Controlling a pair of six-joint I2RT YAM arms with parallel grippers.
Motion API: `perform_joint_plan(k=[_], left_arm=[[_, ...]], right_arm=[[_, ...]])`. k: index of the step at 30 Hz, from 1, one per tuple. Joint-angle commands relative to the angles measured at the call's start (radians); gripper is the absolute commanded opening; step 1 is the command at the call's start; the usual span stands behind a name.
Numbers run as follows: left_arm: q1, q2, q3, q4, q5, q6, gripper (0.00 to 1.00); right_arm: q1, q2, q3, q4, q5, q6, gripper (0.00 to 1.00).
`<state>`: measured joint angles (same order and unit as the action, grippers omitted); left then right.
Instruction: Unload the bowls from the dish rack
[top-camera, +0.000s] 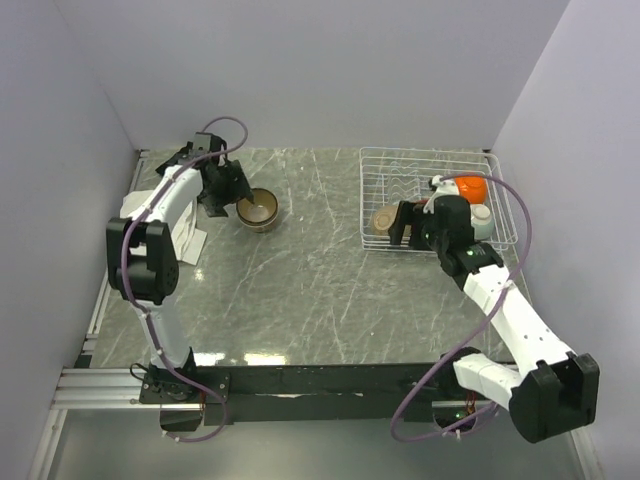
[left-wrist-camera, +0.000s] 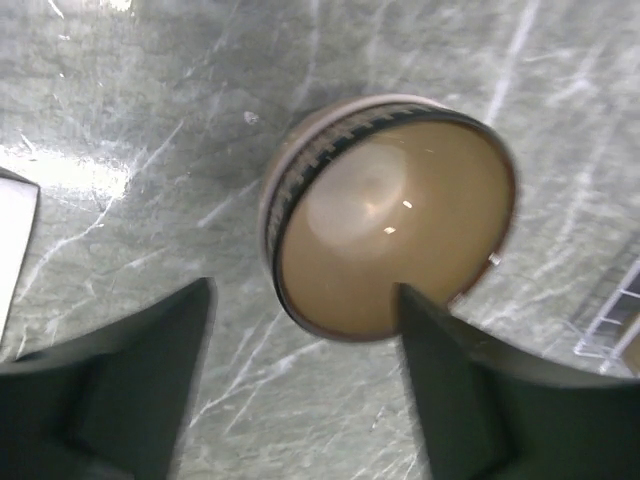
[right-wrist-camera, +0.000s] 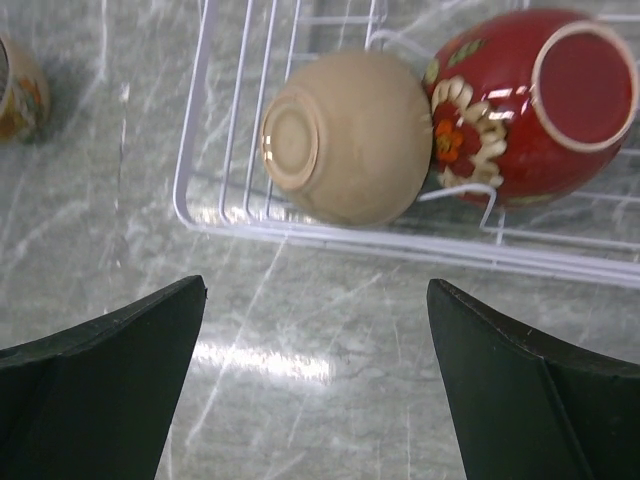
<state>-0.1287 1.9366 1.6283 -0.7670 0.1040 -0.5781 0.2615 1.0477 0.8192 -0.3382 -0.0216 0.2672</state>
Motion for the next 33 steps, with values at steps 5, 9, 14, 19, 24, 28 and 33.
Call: perform_joint_plan(k=[5,9,14,19,24,28,33], left_arm=[[-0.005,-0.307,-0.162,0.103,-0.024,0.018,0.99],[-0.032,-0.468,-0.38,0.205,-0.101,0.066,0.99],[-0.058,-0.683,-0.625,0.314,-0.174,0.104,0.99],[-0.075,-0.763,-0.755,0.402,-0.198,0.141,0.99],[-0.092,-0.769,-0.808,0.459,-0.205,0.158,0.99],[-0.097,-0.746,-0.785,0.477,-0.211,0.164,0.99],[-0.098,-0.746,-0.791,0.479,-0.221,0.167,0.99]], right_arm=[[-0.047,0.115,0.155,0.002,-0.012,0.092,1.0],[-0.047,0.202,0.205,-0.001,0.02,0.165,1.0],[-0.047,0.288,0.271,-0.034,0.08,0.256,1.0],[-0.047,0.37,0.307,-0.056,0.13,0.293,1.0],[-0.047,0.452,0.343,-0.088,0.13,0.288,1.0],[-0.047,0.492,0.333,-0.074,0.126,0.297,1.0],[-0.045,0.532,0.322,-0.042,0.132,0.297,1.0]])
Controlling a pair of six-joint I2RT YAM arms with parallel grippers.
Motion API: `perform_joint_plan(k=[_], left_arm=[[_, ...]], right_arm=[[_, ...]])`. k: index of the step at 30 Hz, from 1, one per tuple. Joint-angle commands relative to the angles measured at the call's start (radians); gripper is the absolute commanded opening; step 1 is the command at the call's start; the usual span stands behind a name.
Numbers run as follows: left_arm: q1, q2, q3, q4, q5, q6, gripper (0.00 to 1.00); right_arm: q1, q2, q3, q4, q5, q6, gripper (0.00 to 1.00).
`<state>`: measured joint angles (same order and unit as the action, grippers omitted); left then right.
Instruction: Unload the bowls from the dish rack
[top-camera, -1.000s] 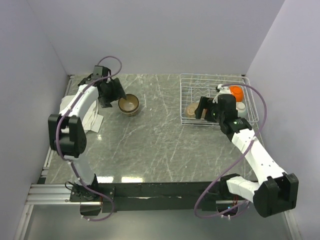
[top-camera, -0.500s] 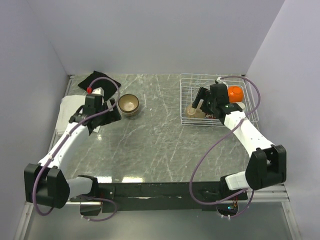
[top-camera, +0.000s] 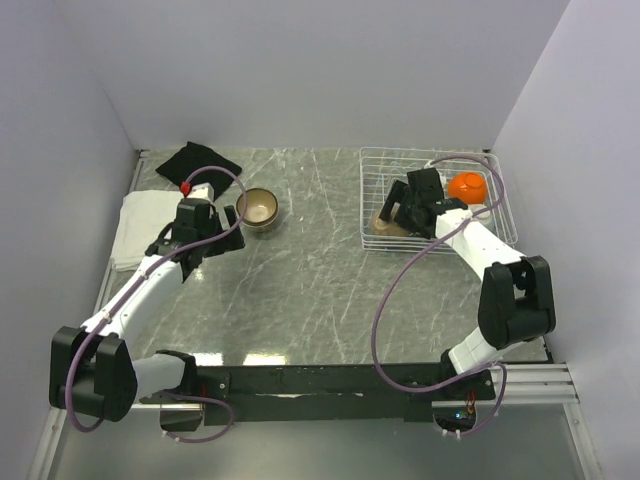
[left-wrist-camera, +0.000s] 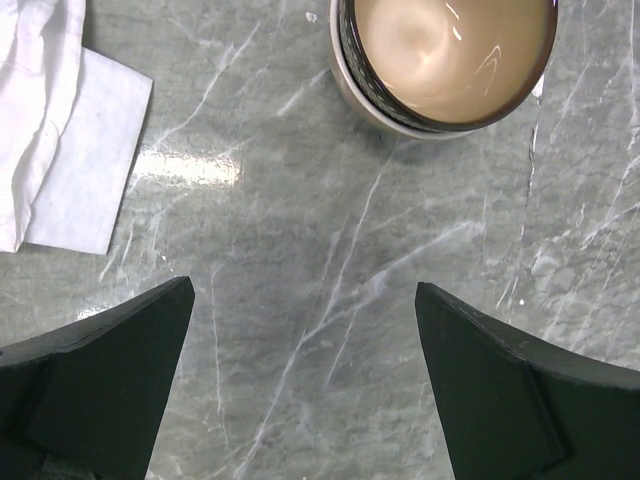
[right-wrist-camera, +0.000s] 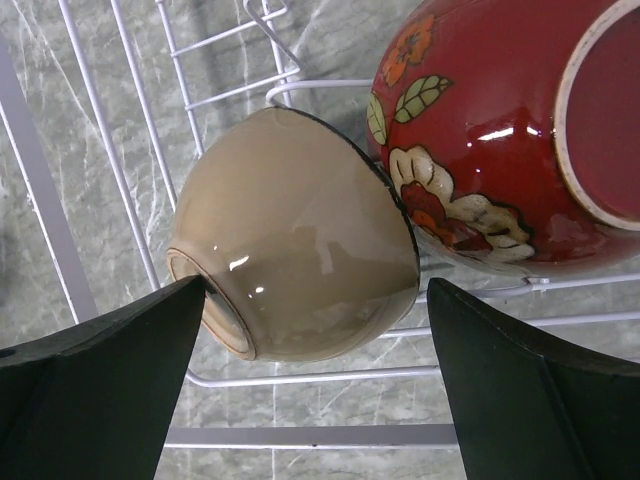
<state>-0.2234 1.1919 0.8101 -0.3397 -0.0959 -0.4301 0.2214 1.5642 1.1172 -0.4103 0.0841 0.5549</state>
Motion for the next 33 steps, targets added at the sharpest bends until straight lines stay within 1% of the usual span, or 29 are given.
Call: perform_joint_plan(k=[1,4,11,16,19,33], left_arm=[[-0.004,0.0,0.029,0.05,-0.021,0.019,0.99],[-0.002,0.014,0.037,0.047,-0.015,0.019,1.0],[-0.004,0.028,0.04,0.047,-0.002,0.017,0.99],[-0.002,0.031,0.041,0.048,0.007,0.016,0.99],[-0.002,0.035,0.04,0.047,0.007,0.016,0.99],[-0.002,0.049,0.041,0.045,0.013,0.016,0.99]], right_arm=[[-0.007,0.02,0.018,0.036,0.031,0.007,1.0],[-0.007,0.04,0.009,0.05,0.02,-0.012,1.0],[-0.007,0.056,-0.029,0.111,-0.069,-0.075,1.0],[-0.005,0.033,-0.056,0.172,-0.17,-0.096,1.0],[-0.007,0.011,-0.06,0.195,-0.196,-0.107,1.0],[-0.007,-0.018,-0.016,0.182,-0.182,-0.099,0.87]])
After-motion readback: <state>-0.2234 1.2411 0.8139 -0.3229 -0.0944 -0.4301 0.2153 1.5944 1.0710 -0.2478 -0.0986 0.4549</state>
